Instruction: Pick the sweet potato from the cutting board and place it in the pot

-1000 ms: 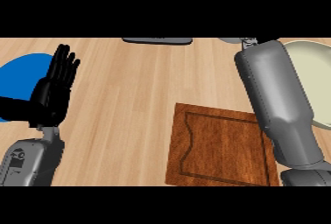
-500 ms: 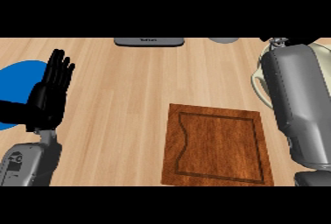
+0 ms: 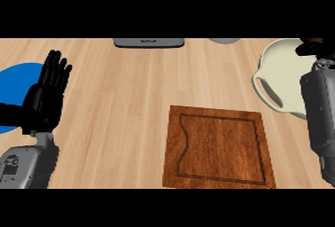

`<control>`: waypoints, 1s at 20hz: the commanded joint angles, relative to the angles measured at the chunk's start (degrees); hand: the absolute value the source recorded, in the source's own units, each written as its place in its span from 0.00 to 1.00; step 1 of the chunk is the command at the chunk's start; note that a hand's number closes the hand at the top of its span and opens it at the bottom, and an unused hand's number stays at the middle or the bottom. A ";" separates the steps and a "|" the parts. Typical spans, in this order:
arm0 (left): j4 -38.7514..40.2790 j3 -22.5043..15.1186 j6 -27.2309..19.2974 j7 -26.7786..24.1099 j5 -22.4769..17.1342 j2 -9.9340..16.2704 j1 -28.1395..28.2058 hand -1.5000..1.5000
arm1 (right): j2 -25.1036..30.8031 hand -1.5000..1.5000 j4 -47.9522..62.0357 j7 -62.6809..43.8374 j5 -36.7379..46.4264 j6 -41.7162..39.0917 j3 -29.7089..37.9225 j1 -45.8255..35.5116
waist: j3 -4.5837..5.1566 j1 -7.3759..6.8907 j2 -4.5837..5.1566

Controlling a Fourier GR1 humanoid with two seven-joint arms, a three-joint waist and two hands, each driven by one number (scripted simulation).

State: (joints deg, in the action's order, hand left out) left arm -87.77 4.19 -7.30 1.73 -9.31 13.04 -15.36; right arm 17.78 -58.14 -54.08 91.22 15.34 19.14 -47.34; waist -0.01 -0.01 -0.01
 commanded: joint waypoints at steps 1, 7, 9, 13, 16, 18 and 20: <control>-1.03 -0.65 0.43 -0.83 0.40 -1.38 1.20 0.50 | 2.68 1.00 3.86 2.09 -2.64 4.89 1.39 1.62 | 0.00 -0.39 0.11; -5.25 0.55 -0.01 4.79 -0.11 0.19 0.61 0.50 | 6.42 1.00 12.43 5.96 -6.26 10.39 4.42 2.55 | -0.04 -0.97 0.19; 0.96 0.57 0.33 2.35 1.04 -0.03 -2.73 0.50 | 8.24 1.00 14.68 9.30 -10.11 8.18 6.51 3.48 | -0.03 -0.51 0.32; -1.32 -0.41 -0.39 2.18 1.11 -1.59 -1.53 0.50 | 6.55 1.00 17.06 11.16 -19.02 8.88 12.26 3.18 | -0.10 -0.74 0.33; 1.64 0.40 0.23 -0.28 1.01 -1.77 -2.08 0.50 | 6.32 0.00 20.54 17.56 -25.27 10.44 14.70 2.45 | -0.09 -0.84 0.46; -0.96 0.20 -0.04 1.82 1.19 -1.36 -1.35 0.50 | 6.81 0.00 22.38 23.88 -27.41 10.32 13.94 3.08 | -0.08 -0.94 0.30; -1.62 0.79 1.83 1.81 0.02 -0.46 0.33 0.50 | 7.36 0.00 25.84 28.36 -28.42 13.40 14.19 2.41 | -0.10 -1.45 0.45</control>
State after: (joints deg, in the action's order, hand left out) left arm -87.83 4.69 -6.42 2.55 -8.73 11.95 -16.28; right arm 24.84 -37.06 -33.30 66.64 25.50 32.27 -44.71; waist -0.09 -0.93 0.36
